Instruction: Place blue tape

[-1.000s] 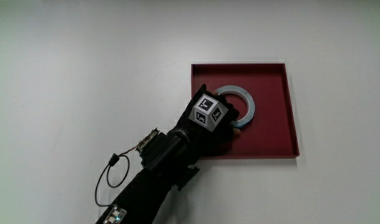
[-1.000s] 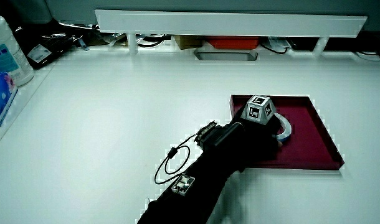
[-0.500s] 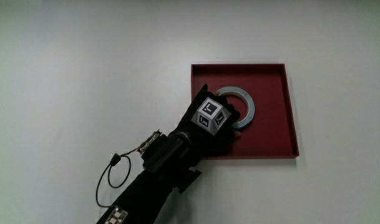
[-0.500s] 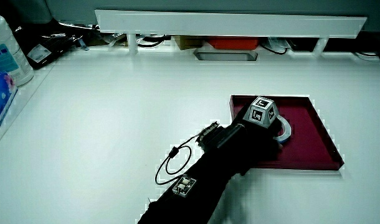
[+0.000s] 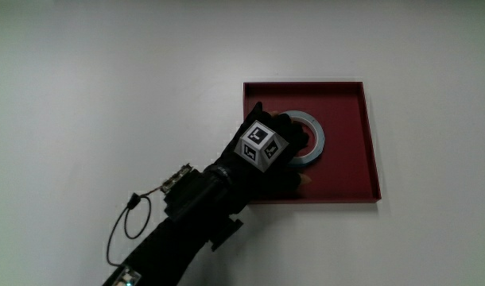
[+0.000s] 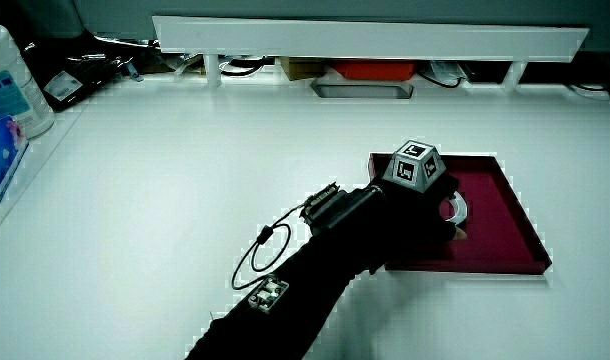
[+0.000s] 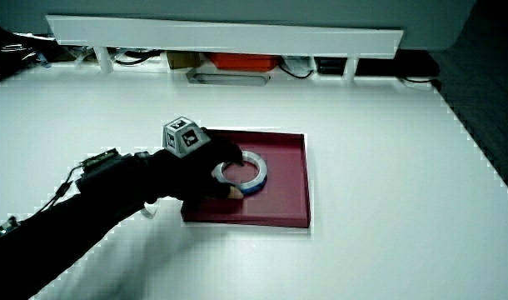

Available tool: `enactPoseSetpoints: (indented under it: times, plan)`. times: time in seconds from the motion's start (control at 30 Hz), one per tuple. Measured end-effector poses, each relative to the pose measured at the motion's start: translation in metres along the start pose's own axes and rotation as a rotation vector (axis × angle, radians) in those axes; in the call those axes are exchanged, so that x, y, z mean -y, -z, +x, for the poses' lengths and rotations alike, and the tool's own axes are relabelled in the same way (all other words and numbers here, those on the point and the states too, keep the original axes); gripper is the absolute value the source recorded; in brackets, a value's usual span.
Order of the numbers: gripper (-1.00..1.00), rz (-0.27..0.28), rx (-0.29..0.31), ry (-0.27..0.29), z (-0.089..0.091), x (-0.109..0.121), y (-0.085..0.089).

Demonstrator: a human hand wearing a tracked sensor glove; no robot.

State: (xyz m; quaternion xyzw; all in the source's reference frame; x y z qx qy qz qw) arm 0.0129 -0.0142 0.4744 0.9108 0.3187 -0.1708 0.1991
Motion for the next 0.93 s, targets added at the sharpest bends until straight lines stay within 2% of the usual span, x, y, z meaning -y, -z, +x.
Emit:
enactPoseSetpoints:
  times: [0.07,0.13,0.2,0.23,0.27,0.3,0.33,0.4,0.43,0.47,0.5,0.57,0.6,0.67,0.7,0.77,0.8,0.83,0.87,0.9,0.93]
  plan:
    - [-0.88,0.009,0.005,0.032,0.0,0.006,-0.013]
    - [-0.93,-0.019,-0.013,0.038,0.002,0.014,-0.025]
    - [-0.98,-0.042,-0.026,0.076,-0.001,0.02,-0.028]
    - [-1.0,-0.055,-0.026,0.072,0.001,0.027,-0.036]
    - [-1.0,-0.056,-0.025,0.071,-0.001,0.03,-0.036]
    - [-1.0,-0.087,-0.003,0.062,-0.007,0.032,-0.031]
    - [-1.0,-0.078,-0.032,0.079,-0.005,0.037,-0.04]
    - [-1.0,-0.051,-0.016,0.095,-0.008,0.045,-0.046]
    - [-1.0,-0.048,-0.038,0.105,-0.008,0.05,-0.053]
    - [-1.0,-0.03,-0.023,0.104,-0.011,0.054,-0.057]
    - [-1.0,-0.042,-0.037,0.108,-0.01,0.058,-0.064]
    - [-1.0,-0.036,-0.042,0.089,-0.017,0.064,-0.067]
    - [-1.0,-0.006,-0.102,0.132,-0.014,0.068,-0.078]
    - [-1.0,-0.002,-0.068,0.121,-0.024,0.073,-0.079]
    - [-1.0,0.001,-0.076,0.114,-0.024,0.077,-0.089]
    - [-1.0,0.014,-0.03,0.106,-0.035,0.081,-0.085]
    - [-1.0,-0.008,-0.121,0.133,-0.03,0.085,-0.099]
    - [-1.0,-0.008,-0.055,0.077,-0.036,0.088,-0.095]
    - [-1.0,-0.015,-0.08,0.068,-0.035,0.092,-0.102]
    - [-1.0,-0.001,-0.05,0.053,-0.038,0.095,-0.101]
    - [-1.0,0.007,-0.047,0.048,-0.04,0.097,-0.102]
